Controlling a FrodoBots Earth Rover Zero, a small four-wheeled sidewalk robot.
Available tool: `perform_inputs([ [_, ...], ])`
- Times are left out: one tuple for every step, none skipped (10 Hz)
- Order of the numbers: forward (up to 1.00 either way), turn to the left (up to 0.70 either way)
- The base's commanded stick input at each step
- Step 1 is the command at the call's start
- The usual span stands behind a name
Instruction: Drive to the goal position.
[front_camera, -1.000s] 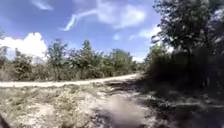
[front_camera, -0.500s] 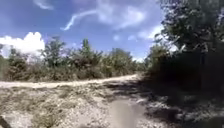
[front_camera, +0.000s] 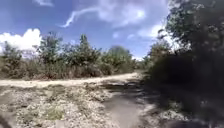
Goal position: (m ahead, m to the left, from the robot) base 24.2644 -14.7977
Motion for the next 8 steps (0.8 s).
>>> perform_inputs([
  [0.85, 0.00],
  [0.85, 0.00],
  [0.85, 0.00],
  [0.85, 0.00],
  [0.85, 0.00],
  [0.85, 0.00],
  [0.85, 0.00],
  [0.85, 0.00],
])
